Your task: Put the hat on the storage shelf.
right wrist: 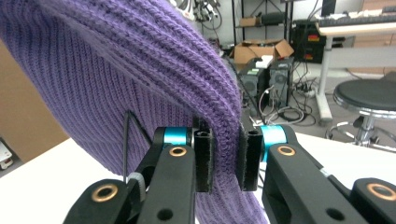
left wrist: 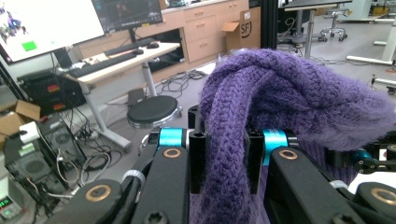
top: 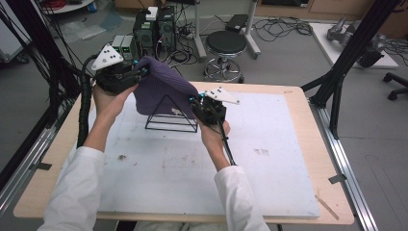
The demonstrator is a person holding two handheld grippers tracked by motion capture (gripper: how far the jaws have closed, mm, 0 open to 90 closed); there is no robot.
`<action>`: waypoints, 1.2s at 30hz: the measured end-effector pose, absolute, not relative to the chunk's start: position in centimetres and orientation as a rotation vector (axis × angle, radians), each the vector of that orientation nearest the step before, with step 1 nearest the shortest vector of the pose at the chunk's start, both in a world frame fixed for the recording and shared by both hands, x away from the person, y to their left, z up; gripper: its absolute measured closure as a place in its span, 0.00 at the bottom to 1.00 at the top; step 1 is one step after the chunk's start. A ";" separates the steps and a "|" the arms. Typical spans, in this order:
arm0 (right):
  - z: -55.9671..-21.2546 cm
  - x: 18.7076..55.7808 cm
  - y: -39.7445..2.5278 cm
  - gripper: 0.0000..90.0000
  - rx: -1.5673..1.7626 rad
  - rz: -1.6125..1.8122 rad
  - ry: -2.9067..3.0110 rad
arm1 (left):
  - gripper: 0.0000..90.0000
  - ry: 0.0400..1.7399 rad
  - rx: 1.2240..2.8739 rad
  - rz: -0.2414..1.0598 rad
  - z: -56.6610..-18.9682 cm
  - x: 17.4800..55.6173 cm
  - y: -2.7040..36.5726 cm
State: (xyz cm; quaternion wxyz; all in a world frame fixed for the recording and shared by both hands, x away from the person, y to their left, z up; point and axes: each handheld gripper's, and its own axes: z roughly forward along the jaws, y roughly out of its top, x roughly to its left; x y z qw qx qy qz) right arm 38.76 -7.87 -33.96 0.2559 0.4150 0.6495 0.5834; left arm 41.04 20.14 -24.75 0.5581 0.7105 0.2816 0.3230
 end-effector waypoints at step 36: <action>-37.4 39.0 -7.9 0.89 1.227 1.513 1.804 | 0.87 0.731 1.725 0.675 -29.1 41.5 20.3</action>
